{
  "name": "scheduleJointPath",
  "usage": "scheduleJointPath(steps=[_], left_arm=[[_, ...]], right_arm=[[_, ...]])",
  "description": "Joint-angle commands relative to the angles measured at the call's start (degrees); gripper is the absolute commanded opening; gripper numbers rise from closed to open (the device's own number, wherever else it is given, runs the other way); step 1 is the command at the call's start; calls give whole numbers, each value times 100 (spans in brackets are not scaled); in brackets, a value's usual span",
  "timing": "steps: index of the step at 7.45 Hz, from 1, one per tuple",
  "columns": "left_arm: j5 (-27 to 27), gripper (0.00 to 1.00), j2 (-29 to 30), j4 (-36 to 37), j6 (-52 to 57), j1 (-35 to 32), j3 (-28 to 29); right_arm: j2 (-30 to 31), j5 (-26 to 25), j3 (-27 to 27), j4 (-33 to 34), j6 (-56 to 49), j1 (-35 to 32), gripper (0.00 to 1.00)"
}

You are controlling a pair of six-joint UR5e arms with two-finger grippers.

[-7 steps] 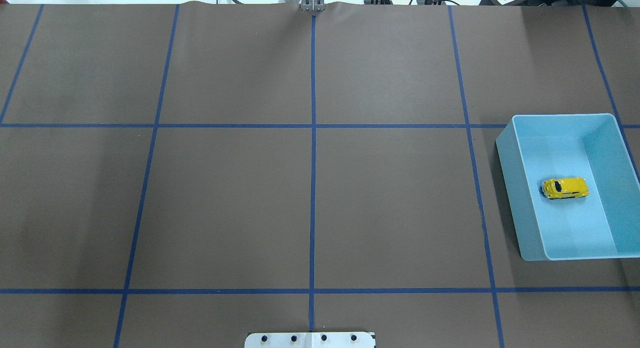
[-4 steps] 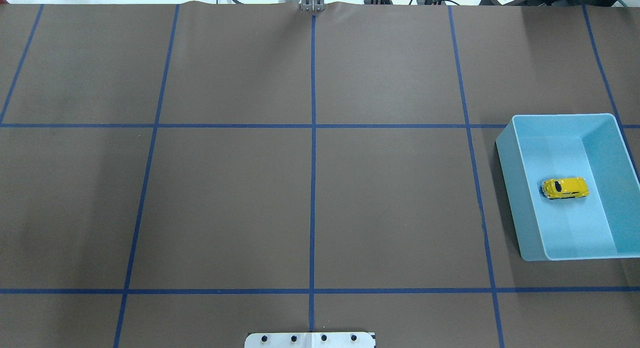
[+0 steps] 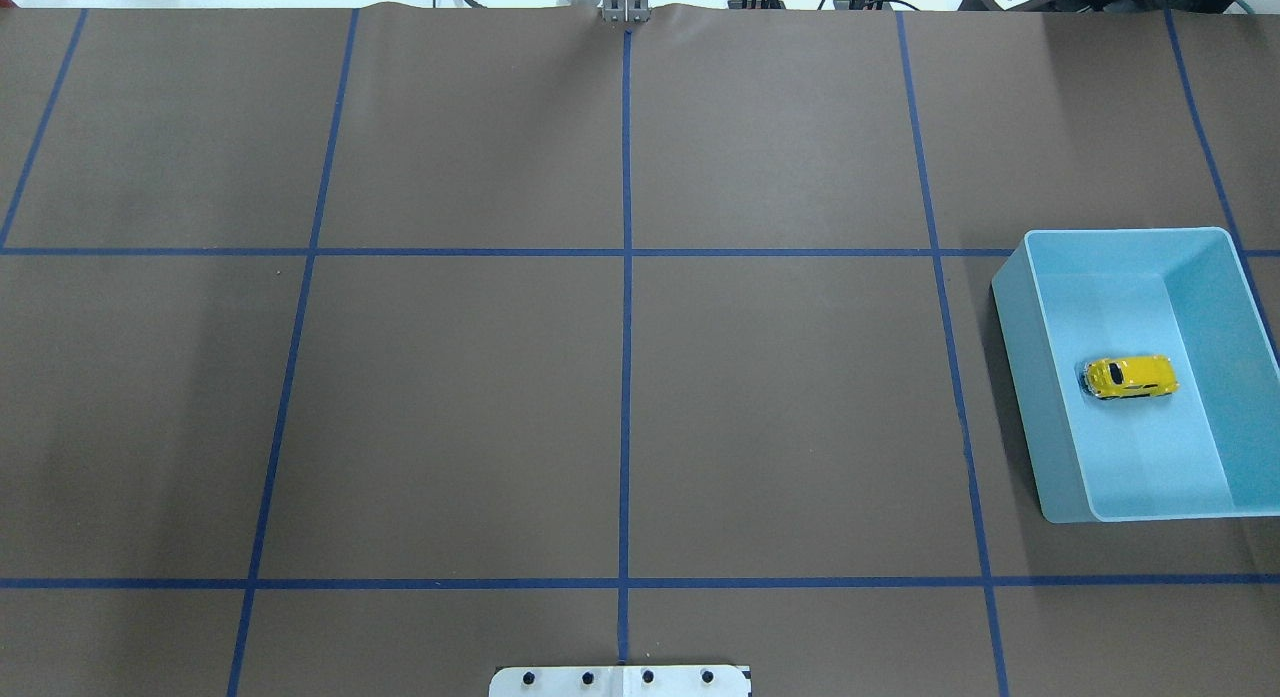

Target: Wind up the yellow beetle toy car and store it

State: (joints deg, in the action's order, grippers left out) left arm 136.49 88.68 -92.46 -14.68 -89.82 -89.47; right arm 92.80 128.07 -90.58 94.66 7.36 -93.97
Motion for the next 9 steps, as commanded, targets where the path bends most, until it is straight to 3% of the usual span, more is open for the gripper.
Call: scheduleJointPath(steps=[1,3,9], left_arm=[[0,100,0,0,0,0,9],[0,100,0,0,0,0,9],[0,100,0,0,0,0,17]], right_arm=[[-51,-89,-30,-26,12,28,100],[-43,-1,-74,-26,11,28,100],[-8,456,-74,-886,-6,72,100]])
